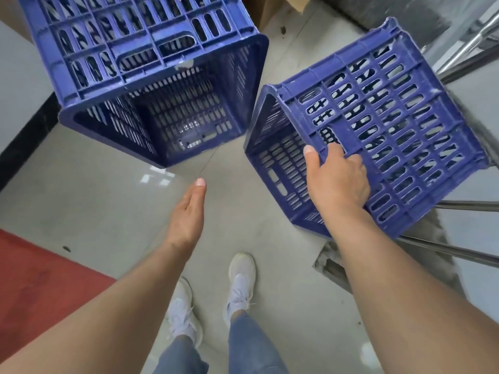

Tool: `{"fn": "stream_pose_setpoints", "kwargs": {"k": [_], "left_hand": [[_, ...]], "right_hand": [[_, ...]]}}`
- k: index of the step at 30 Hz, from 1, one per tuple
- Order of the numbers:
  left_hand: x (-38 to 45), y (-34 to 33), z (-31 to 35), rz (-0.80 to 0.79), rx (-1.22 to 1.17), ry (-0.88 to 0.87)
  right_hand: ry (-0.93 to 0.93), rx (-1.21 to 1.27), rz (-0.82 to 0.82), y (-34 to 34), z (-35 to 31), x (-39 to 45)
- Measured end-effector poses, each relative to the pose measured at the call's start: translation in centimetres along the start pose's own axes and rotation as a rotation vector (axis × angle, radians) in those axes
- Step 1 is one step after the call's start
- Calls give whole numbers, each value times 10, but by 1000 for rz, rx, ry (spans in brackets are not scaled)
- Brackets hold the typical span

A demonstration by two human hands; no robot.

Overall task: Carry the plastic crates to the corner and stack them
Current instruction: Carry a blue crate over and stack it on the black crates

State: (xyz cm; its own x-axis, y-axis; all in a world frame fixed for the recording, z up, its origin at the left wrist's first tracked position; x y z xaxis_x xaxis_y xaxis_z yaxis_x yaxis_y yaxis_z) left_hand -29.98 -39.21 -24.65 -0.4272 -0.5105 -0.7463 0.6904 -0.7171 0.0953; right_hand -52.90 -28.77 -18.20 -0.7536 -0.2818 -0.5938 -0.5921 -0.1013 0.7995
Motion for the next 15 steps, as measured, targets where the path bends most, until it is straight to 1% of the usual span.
{"fn": "stream_pose_setpoints", "kwargs": {"k": [2,6,12,15], "left_hand": [[7,-1,-3,0,-26,16],[21,-2,-8,3,-67,49],[35,0,-18,13,-89,62],[36,-3,-21,-12,-75,59]], "right_hand": [[1,2,22,-4,1,1],[-11,5,122,-7,3,-1],[-15,-10,200,-15,0,-2],[-18,-25,228,-15,-2,-2]]}}
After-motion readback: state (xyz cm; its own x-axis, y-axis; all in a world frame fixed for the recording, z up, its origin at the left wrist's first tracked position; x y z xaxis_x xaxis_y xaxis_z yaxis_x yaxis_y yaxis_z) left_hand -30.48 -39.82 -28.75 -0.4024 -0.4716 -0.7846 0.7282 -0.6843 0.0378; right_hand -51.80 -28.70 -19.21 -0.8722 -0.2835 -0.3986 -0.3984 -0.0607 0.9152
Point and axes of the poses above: each hand's wrist, its own x-axis towards the middle knuckle, its own y-axis out of the back of the hand, z = x × y, the point moved 5 cm from there along x, towards the middle knuckle, and after that the axes turned 11 degrees about -z, right-handed, at the moved point
